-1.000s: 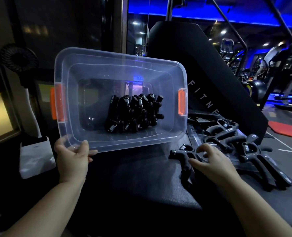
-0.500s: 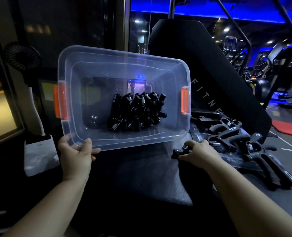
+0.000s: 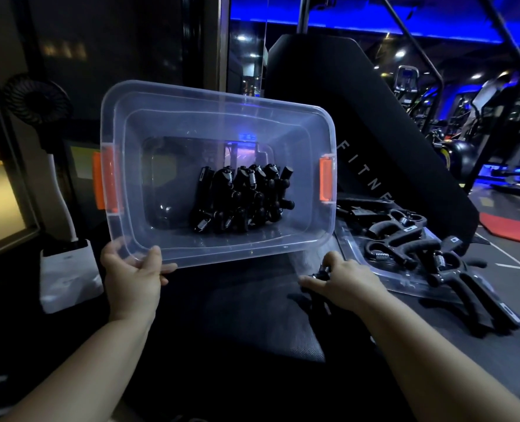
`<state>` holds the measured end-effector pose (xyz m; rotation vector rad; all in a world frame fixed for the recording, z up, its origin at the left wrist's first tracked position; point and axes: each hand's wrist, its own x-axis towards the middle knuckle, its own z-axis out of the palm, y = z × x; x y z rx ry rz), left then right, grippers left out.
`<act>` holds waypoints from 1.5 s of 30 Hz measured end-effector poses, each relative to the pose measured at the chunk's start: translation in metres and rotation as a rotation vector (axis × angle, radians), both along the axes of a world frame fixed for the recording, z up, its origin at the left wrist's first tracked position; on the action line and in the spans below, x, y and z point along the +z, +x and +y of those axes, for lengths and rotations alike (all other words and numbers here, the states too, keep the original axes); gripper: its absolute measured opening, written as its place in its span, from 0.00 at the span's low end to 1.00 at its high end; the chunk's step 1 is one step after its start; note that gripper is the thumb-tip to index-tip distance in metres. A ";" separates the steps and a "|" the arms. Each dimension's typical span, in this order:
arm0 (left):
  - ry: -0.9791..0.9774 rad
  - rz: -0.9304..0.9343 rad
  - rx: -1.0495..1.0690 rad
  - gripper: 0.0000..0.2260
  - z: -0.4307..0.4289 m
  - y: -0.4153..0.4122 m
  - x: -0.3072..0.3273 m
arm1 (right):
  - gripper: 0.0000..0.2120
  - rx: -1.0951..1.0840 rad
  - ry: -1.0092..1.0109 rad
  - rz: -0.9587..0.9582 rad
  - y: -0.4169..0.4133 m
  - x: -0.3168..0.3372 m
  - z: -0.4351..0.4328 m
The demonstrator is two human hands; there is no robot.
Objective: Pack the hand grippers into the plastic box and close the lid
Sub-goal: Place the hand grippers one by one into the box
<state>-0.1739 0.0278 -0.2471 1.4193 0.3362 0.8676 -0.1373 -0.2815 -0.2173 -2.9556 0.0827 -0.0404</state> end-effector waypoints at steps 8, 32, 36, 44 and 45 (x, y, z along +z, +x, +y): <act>0.004 0.005 -0.003 0.20 0.000 -0.002 0.001 | 0.38 0.040 0.210 -0.119 -0.011 0.000 0.007; 0.002 0.023 -0.004 0.20 -0.001 -0.005 0.005 | 0.21 0.289 1.226 -0.374 -0.024 0.030 -0.003; -0.001 0.022 -0.012 0.20 -0.002 -0.005 0.006 | 0.18 0.174 0.942 -0.405 -0.028 0.041 -0.012; -0.002 0.015 -0.023 0.20 -0.002 -0.006 0.006 | 0.08 0.151 0.401 -0.437 -0.032 0.053 -0.011; -0.003 0.012 -0.027 0.20 -0.003 -0.006 0.006 | 0.10 0.172 0.401 -0.449 -0.032 0.055 -0.010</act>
